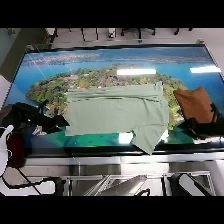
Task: Fold the shirts.
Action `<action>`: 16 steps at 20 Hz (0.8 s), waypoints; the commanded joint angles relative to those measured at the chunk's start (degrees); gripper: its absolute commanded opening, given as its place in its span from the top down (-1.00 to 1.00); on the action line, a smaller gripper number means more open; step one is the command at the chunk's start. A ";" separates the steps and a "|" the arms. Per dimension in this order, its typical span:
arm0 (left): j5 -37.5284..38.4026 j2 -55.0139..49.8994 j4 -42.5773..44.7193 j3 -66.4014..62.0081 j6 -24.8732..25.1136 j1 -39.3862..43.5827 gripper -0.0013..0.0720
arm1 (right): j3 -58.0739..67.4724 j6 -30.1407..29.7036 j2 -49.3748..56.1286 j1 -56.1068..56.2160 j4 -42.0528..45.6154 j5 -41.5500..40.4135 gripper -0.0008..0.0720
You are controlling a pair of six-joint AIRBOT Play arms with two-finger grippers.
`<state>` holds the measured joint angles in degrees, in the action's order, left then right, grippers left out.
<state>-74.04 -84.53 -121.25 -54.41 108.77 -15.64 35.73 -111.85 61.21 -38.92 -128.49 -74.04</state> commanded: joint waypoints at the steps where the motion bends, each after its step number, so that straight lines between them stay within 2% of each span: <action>1: 3.30 -2.27 -1.99 3.43 1.79 2.45 -0.96 | -9.31 -1.79 0.15 2.10 -2.34 5.20 -0.31; 4: 3.63 -4.85 -4.02 0.74 1.77 4.63 -0.90 | -11.52 -1.77 2.38 7.02 -2.86 8.28 -0.31; 6: 3.56 -5.46 -3.89 -1.49 1.77 5.81 -0.10 | -11.56 -1.79 4.70 11.13 -3.91 10.54 -0.31; 7: 3.48 -5.49 -3.85 -2.56 1.77 6.12 0.42 | -11.54 -1.79 5.92 13.20 -4.79 12.22 -0.31; 8: 3.48 -5.49 -3.82 -3.50 1.77 6.19 0.76 | -11.54 -1.79 7.37 15.39 -5.49 14.25 -0.31; 9: 3.32 -5.49 -3.89 -4.31 1.75 6.21 0.91 | -11.50 -1.81 8.90 17.27 -6.25 16.17 -0.31; 12: 1.49 -5.49 -3.39 -5.53 1.73 6.19 0.91 | -10.19 -2.23 12.70 20.57 -7.26 19.56 -0.29; 13: 0.52 -5.49 -2.62 -5.97 1.68 6.19 0.91 | -9.11 -2.49 13.33 20.98 -7.23 19.50 0.02; 14: -0.20 -5.44 -2.56 -6.25 1.46 6.19 0.91 | -8.13 -3.41 13.35 21.22 -7.43 18.93 0.63; 15: -0.72 -5.27 -1.68 -6.36 0.74 6.19 0.91 | -7.17 -3.69 12.96 21.22 -7.41 17.77 0.93; 16: -1.14 -4.72 0.33 -6.27 -0.11 6.19 0.91 | -6.82 -3.69 12.09 21.20 -6.88 17.07 0.93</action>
<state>-73.19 -89.80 -123.74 -60.03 110.15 -9.50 27.18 -114.76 73.12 -18.83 -135.66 -57.06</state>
